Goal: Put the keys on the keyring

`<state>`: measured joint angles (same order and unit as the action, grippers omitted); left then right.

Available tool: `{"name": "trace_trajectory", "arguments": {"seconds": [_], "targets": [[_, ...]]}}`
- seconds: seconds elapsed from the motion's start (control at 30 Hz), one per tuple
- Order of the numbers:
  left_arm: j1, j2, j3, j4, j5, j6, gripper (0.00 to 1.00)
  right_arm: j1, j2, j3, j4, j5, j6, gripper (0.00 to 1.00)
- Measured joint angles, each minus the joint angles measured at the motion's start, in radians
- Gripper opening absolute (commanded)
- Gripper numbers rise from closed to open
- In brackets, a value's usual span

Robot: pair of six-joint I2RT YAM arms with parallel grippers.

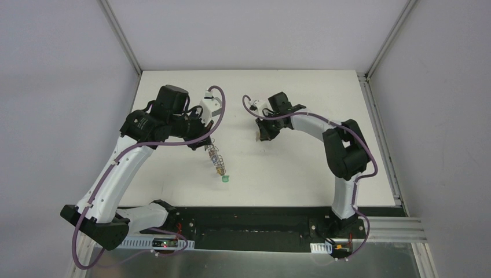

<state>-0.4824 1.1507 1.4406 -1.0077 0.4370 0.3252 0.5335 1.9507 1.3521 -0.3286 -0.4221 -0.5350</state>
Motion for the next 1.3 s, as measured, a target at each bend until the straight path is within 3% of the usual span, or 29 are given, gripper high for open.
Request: {"name": "trace_trajectory", "arguments": {"seconds": [0.27,0.8,1.3], "targets": [[0.000,0.050,0.000,0.080,0.055,0.000,0.00,-0.021,-0.225,-0.103,-0.023,-0.166,-0.112,0.00],[0.000,0.135,-0.013,0.180,0.098,-0.007,0.00,-0.021,-0.363,-0.120,-0.205,-0.368,-0.169,0.00],[-0.136,0.159,-0.011,0.160,0.120,0.252,0.00,-0.014,-0.396,0.003,-0.272,-0.705,-0.063,0.00]]}}
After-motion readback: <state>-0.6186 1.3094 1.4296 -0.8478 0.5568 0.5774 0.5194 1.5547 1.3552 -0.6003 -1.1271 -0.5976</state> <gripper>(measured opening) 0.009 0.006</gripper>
